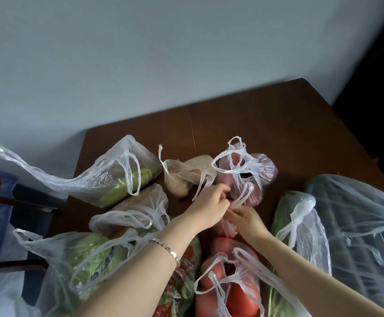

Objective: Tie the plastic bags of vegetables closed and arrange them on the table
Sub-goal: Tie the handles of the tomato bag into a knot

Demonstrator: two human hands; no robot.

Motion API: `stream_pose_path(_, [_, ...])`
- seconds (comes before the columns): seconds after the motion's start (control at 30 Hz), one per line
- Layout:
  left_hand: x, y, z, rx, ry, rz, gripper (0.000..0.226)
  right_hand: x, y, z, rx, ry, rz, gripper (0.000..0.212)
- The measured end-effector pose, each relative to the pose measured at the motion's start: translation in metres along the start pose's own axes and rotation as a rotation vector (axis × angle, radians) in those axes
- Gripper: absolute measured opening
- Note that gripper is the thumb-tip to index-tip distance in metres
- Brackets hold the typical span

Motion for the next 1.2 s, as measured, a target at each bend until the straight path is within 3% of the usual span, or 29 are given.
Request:
stream_pose_path(0.13, [-0.016, -0.004, 0.019, -0.027, 0.129, 0.072, 0.034, 0.008, -0.002, -0.003, -0.07, 0.085, -0.026, 0.03])
stream_pose_path(0.37, [-0.015, -0.004, 0.025, -0.11, 0.076, -0.107, 0.022, 0.014, 0.002, -0.013, -0.215, 0.285, -0.189, 0.019])
stream_pose_path(0.5, [-0.017, -0.006, 0.025, -0.101, 0.048, -0.145, 0.019, 0.011, 0.007, -0.013, -0.286, 0.214, -0.305, 0.02])
stream_pose_path(0.57, [-0.017, -0.007, 0.028, -0.054, 0.0, -0.178, 0.018, 0.012, 0.008, -0.007, -0.28, 0.115, -0.349, 0.031])
stream_pose_path(0.73, [-0.013, -0.006, 0.042, 0.156, -0.287, -0.086, 0.025, 0.003, 0.0, 0.007, -0.048, -0.224, -0.139, 0.021])
stream_pose_path(0.87, [-0.018, -0.005, 0.049, 0.212, -0.386, -0.025, 0.024, -0.004, -0.007, 0.011, 0.103, -0.58, -0.008, 0.015])
stream_pose_path(1.2, [-0.023, -0.012, 0.051, 0.206, -0.376, -0.081, 0.025, -0.006, 0.001, 0.014, -0.027, -0.676, 0.06, 0.016])
Point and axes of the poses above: each hand's wrist, its own y-axis towards the middle knuckle, its own x-axis out of the back of the hand, z = x × y, the point moved 4 cm from there along y, towards the middle knuckle, and after that the axes turned 15 degrees about z, right-handed, at the moved point
